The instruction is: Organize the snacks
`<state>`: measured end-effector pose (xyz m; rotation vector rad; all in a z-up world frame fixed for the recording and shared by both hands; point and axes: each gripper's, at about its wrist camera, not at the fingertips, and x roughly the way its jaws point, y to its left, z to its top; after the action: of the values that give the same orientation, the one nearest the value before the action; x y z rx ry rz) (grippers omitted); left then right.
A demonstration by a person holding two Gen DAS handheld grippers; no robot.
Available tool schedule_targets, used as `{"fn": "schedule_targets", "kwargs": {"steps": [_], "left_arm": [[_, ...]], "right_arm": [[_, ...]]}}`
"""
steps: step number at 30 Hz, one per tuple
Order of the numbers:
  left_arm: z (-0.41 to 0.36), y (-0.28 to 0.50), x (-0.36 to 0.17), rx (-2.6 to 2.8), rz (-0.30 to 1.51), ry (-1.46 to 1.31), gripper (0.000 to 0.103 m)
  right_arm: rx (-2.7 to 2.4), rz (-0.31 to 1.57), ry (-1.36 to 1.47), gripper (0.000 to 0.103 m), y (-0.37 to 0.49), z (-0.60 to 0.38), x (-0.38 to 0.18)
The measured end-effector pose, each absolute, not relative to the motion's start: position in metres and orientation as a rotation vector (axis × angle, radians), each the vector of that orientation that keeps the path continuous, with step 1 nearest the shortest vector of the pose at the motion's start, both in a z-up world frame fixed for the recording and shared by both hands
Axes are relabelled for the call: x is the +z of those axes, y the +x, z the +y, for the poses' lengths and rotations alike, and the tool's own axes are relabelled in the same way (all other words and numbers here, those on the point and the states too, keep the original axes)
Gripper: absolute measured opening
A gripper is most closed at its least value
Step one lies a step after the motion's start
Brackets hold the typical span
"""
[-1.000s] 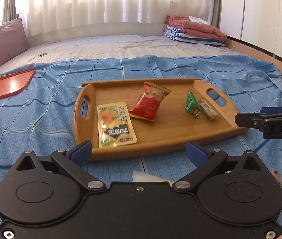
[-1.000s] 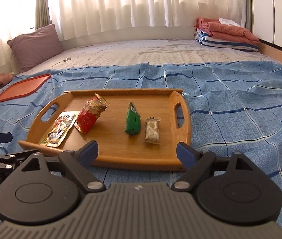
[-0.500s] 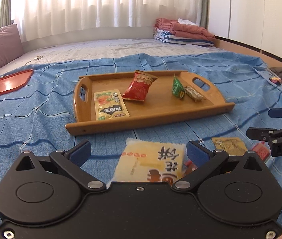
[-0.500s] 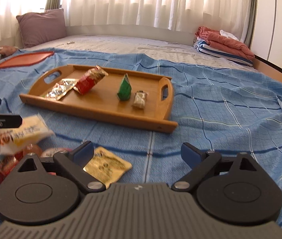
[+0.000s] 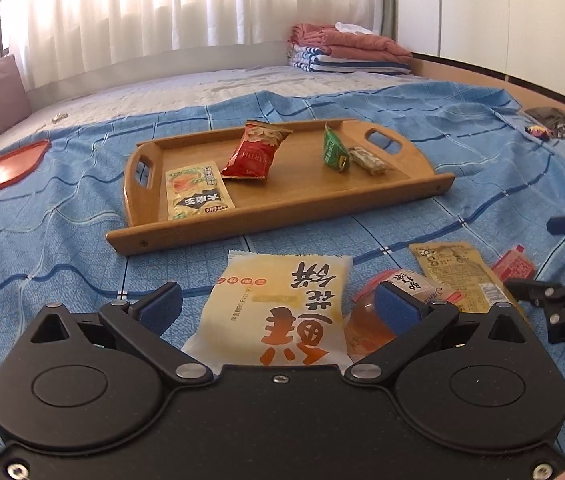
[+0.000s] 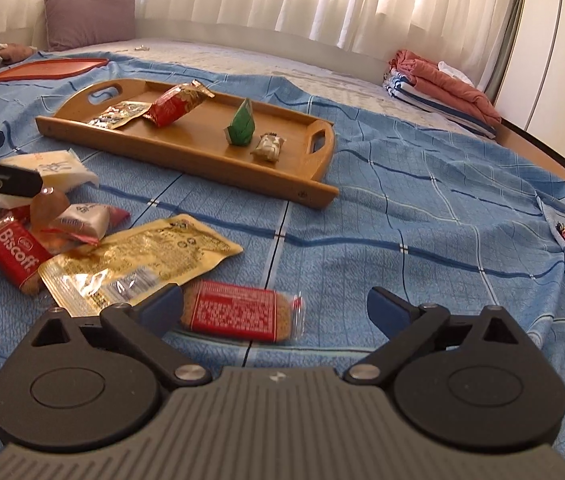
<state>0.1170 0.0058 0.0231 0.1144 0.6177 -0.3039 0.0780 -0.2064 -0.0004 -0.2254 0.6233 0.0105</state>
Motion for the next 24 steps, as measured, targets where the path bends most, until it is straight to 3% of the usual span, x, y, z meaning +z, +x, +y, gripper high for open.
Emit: {"fn": "schedule_targets", "kwargs": {"steps": [24], "left_arm": [[0.024,0.134,0.007,-0.248,0.724,-0.003,0.103]], "right_arm": [[0.048,0.641,-0.178,0.103,0.083,-0.202,-0.015]]}}
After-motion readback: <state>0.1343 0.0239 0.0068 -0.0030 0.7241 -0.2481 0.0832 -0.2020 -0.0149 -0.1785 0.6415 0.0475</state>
